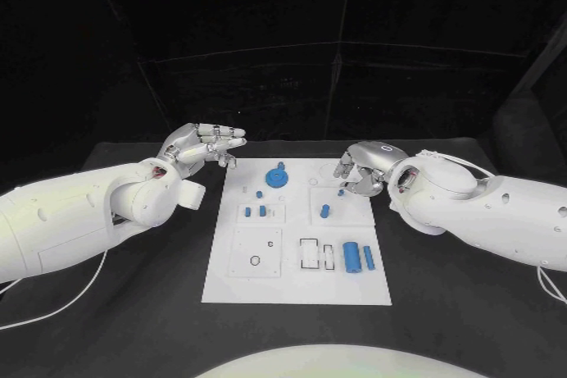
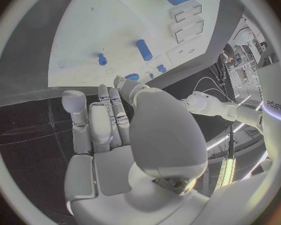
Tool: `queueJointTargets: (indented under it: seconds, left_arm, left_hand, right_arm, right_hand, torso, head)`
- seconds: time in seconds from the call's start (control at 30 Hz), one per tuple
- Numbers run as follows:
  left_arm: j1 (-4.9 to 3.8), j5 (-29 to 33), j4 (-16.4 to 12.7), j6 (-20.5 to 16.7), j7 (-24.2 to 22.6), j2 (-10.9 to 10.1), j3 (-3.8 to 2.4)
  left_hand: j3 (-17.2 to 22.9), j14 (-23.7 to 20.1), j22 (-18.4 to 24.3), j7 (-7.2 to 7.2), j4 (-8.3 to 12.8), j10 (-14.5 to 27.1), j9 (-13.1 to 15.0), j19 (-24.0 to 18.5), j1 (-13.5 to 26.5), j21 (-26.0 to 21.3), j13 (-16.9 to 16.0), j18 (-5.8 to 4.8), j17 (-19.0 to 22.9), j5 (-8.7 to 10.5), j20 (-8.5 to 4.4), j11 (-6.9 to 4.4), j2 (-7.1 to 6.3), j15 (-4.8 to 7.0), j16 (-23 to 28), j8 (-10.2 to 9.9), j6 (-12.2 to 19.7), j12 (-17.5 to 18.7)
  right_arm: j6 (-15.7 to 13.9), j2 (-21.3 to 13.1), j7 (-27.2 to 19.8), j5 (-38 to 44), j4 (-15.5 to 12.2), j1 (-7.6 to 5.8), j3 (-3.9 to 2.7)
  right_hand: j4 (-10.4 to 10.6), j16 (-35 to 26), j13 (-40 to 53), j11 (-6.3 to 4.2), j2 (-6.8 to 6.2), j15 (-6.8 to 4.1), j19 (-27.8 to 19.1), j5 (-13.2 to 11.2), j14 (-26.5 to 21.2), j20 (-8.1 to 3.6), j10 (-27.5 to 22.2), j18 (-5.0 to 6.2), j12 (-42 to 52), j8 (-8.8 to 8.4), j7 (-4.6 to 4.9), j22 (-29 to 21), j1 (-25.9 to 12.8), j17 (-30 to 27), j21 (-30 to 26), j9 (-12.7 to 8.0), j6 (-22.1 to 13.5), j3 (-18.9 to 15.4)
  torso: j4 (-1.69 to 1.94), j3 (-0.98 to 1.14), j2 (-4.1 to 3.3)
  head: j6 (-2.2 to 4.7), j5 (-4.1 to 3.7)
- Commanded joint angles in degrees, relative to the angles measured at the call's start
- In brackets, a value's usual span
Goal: Assemble the parts on the task board
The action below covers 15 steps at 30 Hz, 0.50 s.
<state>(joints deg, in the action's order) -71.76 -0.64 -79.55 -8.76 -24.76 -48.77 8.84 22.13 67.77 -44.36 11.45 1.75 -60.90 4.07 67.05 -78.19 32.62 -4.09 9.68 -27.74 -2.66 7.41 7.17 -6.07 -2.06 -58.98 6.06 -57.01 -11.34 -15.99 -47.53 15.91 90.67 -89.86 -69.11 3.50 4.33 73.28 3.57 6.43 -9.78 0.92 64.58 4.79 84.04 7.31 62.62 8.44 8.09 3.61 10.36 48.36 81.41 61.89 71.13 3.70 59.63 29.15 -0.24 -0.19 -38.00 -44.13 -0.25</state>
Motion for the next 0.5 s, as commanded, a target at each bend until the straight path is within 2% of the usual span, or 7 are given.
queueJointTargets:
  seconds: [0.03,0.17,0.27,0.3,0.33,0.4,0.5]
  left_arm:
    - [-0.09,0.02,-0.06,0.75,-0.14,0.02,-0.04]
    - [-0.09,0.02,-0.05,0.77,-0.12,0.0,-0.04]
    - [-0.09,0.02,-0.06,0.79,-0.11,-0.01,-0.04]
    - [-0.09,0.02,-0.05,0.81,-0.11,-0.01,-0.04]
    - [-0.09,0.02,-0.05,0.82,-0.12,-0.01,-0.04]
    - [-0.09,0.02,-0.03,0.86,-0.11,0.04,-0.04]
    - [-0.09,0.01,-0.01,0.63,0.18,0.09,-0.04]
  left_hand:
    - [-0.34,-0.5,0.05,-0.03,-0.12,0.23,-0.07,-0.42,-0.4,-0.35,0.08,0.69,0.09,-0.24,0.04,0.01,0.26,0.08,0.18,-0.16,0.3,-0.33]
    - [-0.34,-0.5,0.05,-0.03,-0.12,0.23,-0.07,-0.42,-0.4,-0.35,0.08,0.69,0.09,-0.24,0.04,0.01,0.26,0.08,0.18,-0.16,0.3,-0.33]
    - [-0.4,-0.53,0.08,0.0,-0.08,0.31,-0.07,-0.43,-0.42,-0.38,0.08,0.69,0.11,-0.24,0.06,0.03,0.23,0.06,0.18,-0.16,0.37,-0.36]
    - [-0.4,-0.53,0.08,0.0,-0.08,0.31,-0.07,-0.43,-0.42,-0.38,0.08,0.69,0.11,-0.24,0.06,0.04,0.23,0.06,0.18,-0.16,0.37,-0.36]
    - [-0.4,-0.53,0.08,0.0,-0.08,0.31,-0.07,-0.43,-0.42,-0.38,0.08,0.69,0.11,-0.24,0.06,0.04,0.23,0.06,0.18,-0.16,0.37,-0.36]
    - [-0.4,-0.53,0.08,0.0,-0.08,0.31,-0.07,-0.43,-0.42,-0.38,0.08,0.69,0.11,-0.24,0.06,0.04,0.23,0.06,0.18,-0.16,0.37,-0.36]
    - [-0.4,-0.53,0.08,0.0,-0.08,0.32,-0.07,-0.43,-0.42,-0.39,0.08,0.69,0.11,-0.24,0.06,0.04,0.23,0.05,0.18,-0.16,0.38,-0.37]
  right_arm:
    - [1.74,0.25,1.4,0.64,0.23,-0.13,-0.04]
    - [3.09,0.48,1.41,0.93,0.38,-0.12,-0.03]
    - [4.28,0.74,1.25,1.22,0.58,-0.11,-0.01]
    - [4.51,0.88,1.2,1.36,0.7,-0.1,0.0]
    - [4.69,1.03,1.14,1.46,0.87,-0.1,0.0]
    - [4.94,1.35,1.03,1.61,1.27,-0.08,0.01]
    - [5.24,1.83,0.88,1.72,1.97,-0.06,0.03]
  right_hand:
    - [0.4,-0.62,-0.05,0.28,-0.85,0.67,-0.95,-0.3,0.48,0.18,-1.16,-0.19,-0.53,-0.05,0.29,-1.13,-0.87,-0.76,-0.69,-0.02,-0.77,-0.46]
    - [0.7,-1.52,0.02,0.59,-1.99,1.02,-2.09,-0.07,-0.12,0.6,-2.62,0.13,-0.8,0.04,0.46,-2.86,-1.9,-2.13,-1.81,0.05,-1.37,-2.05]
    - [1.28,-2.38,0.11,0.47,-2.83,1.02,-3.29,0.95,-0.8,0.78,-3.99,0.47,-0.66,0.01,-0.08,-4.76,-2.95,-3.48,-3.1,0.04,-2.36,-5.47]
    - [1.66,-2.64,0.19,0.04,-2.6,0.86,-3.62,1.58,-1.08,0.68,-4.53,0.51,-0.31,0.13,-0.33,-5.36,-2.94,-3.9,-3.61,0.1,-2.88,-8.27]
    - [2.03,-2.81,0.2,0.21,-2.51,0.8,-3.81,1.54,-1.21,0.64,-4.87,0.59,-0.08,0.11,-0.49,-5.78,-2.98,-4.22,-3.93,0.1,-3.12,-10.32]
    - [2.84,-2.85,0.24,0.37,-1.31,0.83,-3.71,1.39,-1.31,0.51,-5.57,0.74,0.96,0.13,-0.61,-6.23,-1.39,-4.49,-4.41,0.14,-3.34,-15.88]
    - [3.34,-2.74,0.24,0.23,-0.16,0.83,-3.5,1.53,-1.25,0.57,-5.64,0.61,1.66,0.29,-0.42,-6.26,-0.43,-4.47,-4.49,0.21,-2.97,-17.22]
  torso:
    - [-0.06,0.06,-0.08]
    - [-0.04,0.08,-0.04]
    - [-0.02,0.07,-0.03]
    - [-0.05,0.08,-0.02]
    - [-0.07,0.1,-0.02]
    - [-0.12,0.13,-0.03]
    - [0.0,0.08,-0.04]
  head:
    - [0.01,0.08]
    - [-0.03,0.12]
    - [-0.03,0.1]
    - [-0.02,0.15]
    - [-0.03,0.19]
    - [-0.02,0.18]
    - [-0.02,0.03]
